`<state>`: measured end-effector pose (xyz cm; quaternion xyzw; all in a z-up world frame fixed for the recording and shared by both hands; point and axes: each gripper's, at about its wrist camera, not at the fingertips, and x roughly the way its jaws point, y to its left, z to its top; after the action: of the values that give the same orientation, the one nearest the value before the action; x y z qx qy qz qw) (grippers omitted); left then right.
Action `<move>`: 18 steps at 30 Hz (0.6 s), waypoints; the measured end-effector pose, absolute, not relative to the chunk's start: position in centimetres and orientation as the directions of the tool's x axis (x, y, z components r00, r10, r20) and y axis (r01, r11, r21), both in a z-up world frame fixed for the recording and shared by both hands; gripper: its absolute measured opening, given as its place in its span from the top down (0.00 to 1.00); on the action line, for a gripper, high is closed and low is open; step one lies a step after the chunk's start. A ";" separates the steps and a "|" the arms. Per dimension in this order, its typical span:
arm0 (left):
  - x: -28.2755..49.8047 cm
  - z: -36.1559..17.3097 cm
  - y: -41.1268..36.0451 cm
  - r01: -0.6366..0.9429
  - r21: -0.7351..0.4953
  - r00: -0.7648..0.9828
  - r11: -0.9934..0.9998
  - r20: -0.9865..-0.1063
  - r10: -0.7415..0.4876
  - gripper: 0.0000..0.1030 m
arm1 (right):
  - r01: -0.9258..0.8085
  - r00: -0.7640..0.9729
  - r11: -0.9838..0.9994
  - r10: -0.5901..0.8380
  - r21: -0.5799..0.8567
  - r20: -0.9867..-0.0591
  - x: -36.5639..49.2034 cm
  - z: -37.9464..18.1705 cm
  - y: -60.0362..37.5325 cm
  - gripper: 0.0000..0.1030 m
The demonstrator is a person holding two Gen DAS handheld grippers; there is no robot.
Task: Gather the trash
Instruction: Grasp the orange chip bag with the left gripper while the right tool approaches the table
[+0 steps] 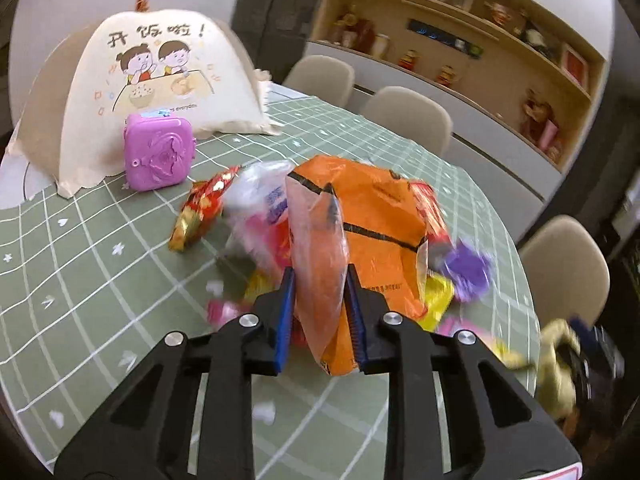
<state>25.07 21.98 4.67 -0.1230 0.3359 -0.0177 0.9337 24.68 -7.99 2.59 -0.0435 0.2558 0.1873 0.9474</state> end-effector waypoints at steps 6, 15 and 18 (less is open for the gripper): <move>19.6 4.1 22.7 0.009 -0.254 0.733 0.967 -0.656 -0.179 0.78 | -0.519 0.672 0.854 0.438 0.043 -0.597 27.9 1.5 -4.4 0.42; 16.0 3.0 24.0 -0.001 -0.267 0.734 0.964 -0.654 -0.181 0.64 | -0.559 0.552 0.820 0.478 0.123 -0.683 27.7 -1.4 -1.9 0.42; 16.5 2.1 24.2 -0.015 -0.281 0.730 0.960 -0.659 -0.182 0.59 | -0.580 0.560 0.809 0.484 0.099 -0.673 25.9 -0.9 -1.7 0.42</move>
<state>16.51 24.17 2.10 -0.1348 0.3647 -0.0454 0.9202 25.93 -1.72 -0.93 -0.0669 0.3592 0.3020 0.8805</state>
